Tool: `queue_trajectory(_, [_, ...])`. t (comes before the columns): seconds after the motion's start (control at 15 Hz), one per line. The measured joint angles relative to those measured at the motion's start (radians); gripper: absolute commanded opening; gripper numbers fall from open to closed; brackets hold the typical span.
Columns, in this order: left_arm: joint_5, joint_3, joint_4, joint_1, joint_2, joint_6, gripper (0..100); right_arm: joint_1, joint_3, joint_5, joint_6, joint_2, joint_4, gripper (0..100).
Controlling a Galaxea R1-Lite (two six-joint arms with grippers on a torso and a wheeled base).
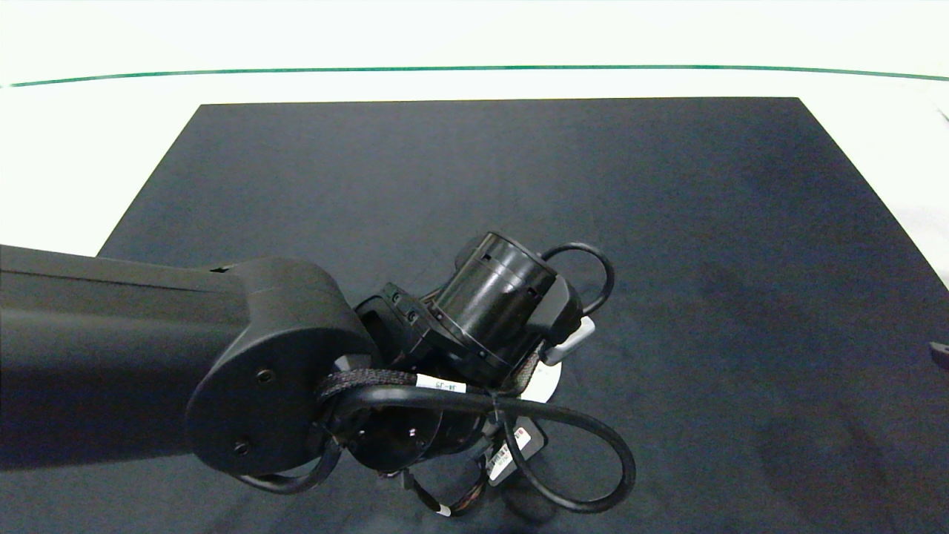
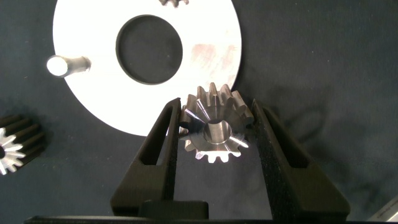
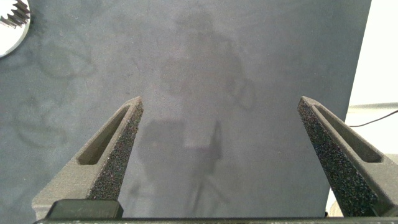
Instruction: Install three planetary gears onto the carrier pins
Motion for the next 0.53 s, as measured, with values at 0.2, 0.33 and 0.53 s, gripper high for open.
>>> queue_trajectory(0.2, [0.000, -0.003, -0.002, 0.002, 0.011, 0.003, 25, 0.000, 0.000, 0.000, 0.000, -0.001, 0.000, 100])
queue_trajectory(0.33, [0.000, -0.006, -0.003, 0.004, 0.016, 0.003, 25, 0.000, 0.000, 0.000, 0.000, -0.002, 0.000, 100])
queue_trajectory(0.53, [-0.001, -0.012, -0.002, 0.007, 0.019, 0.003, 25, 0.000, 0.000, 0.000, 0.000, -0.003, 0.000, 100])
